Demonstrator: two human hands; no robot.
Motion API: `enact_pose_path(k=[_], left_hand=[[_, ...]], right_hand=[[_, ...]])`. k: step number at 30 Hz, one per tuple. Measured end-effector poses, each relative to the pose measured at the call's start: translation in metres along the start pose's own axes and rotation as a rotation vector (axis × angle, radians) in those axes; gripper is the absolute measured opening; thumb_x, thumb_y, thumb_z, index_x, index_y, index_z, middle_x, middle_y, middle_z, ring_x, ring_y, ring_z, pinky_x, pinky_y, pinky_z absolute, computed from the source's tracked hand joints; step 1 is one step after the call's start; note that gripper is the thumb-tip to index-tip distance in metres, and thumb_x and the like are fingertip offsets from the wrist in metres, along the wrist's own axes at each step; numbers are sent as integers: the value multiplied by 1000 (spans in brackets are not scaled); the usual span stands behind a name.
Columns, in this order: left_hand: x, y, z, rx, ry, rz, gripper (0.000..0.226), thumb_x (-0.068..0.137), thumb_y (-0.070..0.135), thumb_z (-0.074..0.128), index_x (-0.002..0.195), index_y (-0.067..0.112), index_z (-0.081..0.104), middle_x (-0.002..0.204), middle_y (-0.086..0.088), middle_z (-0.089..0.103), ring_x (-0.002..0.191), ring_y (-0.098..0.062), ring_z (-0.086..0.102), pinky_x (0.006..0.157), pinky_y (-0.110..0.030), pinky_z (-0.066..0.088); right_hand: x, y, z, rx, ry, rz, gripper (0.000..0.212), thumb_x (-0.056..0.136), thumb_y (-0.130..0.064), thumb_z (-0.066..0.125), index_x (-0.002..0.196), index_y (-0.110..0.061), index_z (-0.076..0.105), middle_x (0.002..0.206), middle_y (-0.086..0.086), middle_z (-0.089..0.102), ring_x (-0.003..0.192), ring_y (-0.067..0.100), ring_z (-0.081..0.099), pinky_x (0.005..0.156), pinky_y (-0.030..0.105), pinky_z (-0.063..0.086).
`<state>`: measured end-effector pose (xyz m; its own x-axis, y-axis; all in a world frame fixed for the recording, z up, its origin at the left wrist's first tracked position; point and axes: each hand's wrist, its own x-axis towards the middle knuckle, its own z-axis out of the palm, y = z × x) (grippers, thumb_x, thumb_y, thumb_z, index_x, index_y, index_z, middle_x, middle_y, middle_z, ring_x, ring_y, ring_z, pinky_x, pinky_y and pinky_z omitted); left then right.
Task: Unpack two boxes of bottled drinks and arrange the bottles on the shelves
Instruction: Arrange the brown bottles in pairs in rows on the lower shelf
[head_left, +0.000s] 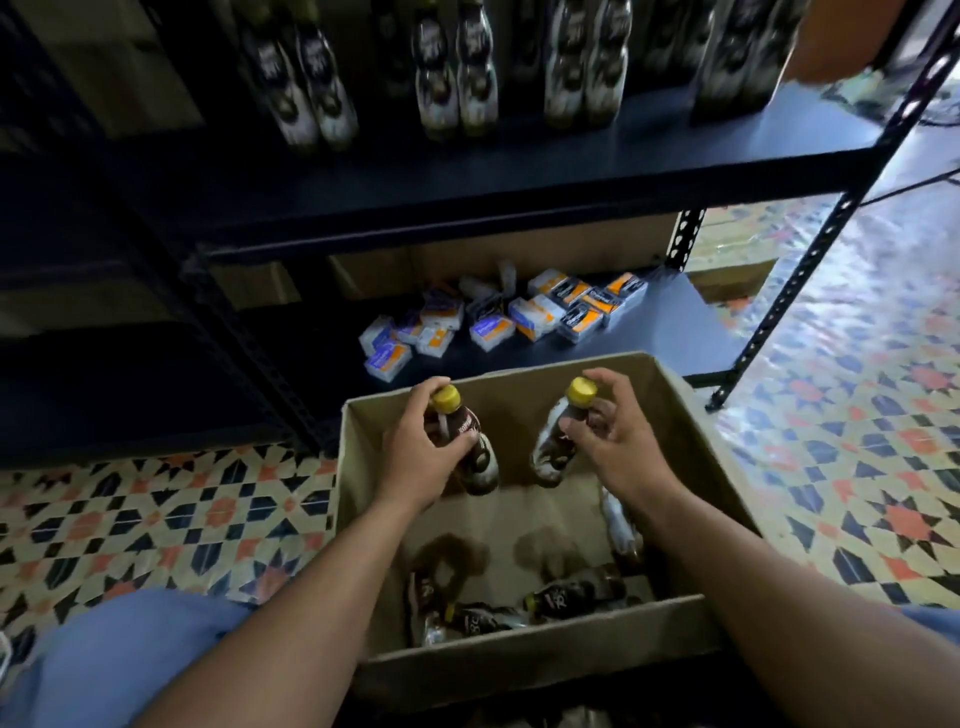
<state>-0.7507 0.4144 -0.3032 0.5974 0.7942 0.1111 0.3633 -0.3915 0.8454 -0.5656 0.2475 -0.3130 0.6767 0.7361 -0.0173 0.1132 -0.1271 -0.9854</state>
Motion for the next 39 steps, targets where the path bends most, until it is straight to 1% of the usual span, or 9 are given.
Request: enact_pose_path(k=[3,7,11,15,19,24,31,36,39], left_hand=[[2,36,-23,-26,-24,63,64,80,14,84,132,35,52,116,17,58,97,12,60,85,-7,48],[12,87,-52,-22,-56,171,70,82,13,82,140,33,48,120,14,54,102,5,61,83,-11,51],[39,139,-75,-47,-67,260,74,83,9,81,144,30,44,124,12,53,100,25,51,74,1,44],[79,190,-94,-41,-52,355,70,82,14,81,140,35,46,119,17,57,106,11,56,85,-9,47],[124,231,-102,-11,-43,425,65,82,14,80,136,35,48,116,18,57,109,4,57,89,-19,48],[180,250,-97,3,-16,459,64,82,14,79,136,32,49,116,7,61,109,-9,61,91,-23,51],[242,244,-77,-5,-1,426,63,83,11,78,135,32,50,113,15,58,96,14,57,74,-1,45],[274,227,-64,9,-15,423,63,85,14,76,136,36,47,115,17,60,100,16,56,84,-16,46],[281,220,-60,-4,-38,432,71,90,14,73,147,40,40,132,16,56,114,8,55,98,-20,48]], right_hand=[[-1,-33,-6,-28,-1,-74,53,97,-5,67,132,-39,46,108,3,72,98,19,72,94,50,58],[6,-88,-14,-69,-5,-159,52,101,-7,61,133,-42,41,106,2,70,93,16,72,81,30,60],[28,-143,-26,-116,33,-258,56,99,-12,65,132,-49,41,109,1,68,93,18,71,85,50,62],[60,-201,-41,-178,102,-361,55,94,-23,69,128,-55,41,101,-6,71,88,23,69,88,59,56],[94,-252,-55,-231,106,-423,52,96,-19,67,127,-52,41,106,-4,72,93,17,69,93,51,57],[144,-278,-62,-264,129,-444,52,95,-20,67,128,-52,43,116,0,69,109,18,66,96,50,57],[210,-272,-60,-287,128,-414,51,95,-20,67,129,-49,44,104,1,72,91,22,71,86,50,60],[243,-254,-46,-268,163,-402,54,98,-22,66,136,-52,42,108,0,73,94,20,70,92,48,58],[249,-244,-40,-229,119,-412,70,99,-26,66,149,-58,30,130,-8,67,101,9,69,95,33,57]])
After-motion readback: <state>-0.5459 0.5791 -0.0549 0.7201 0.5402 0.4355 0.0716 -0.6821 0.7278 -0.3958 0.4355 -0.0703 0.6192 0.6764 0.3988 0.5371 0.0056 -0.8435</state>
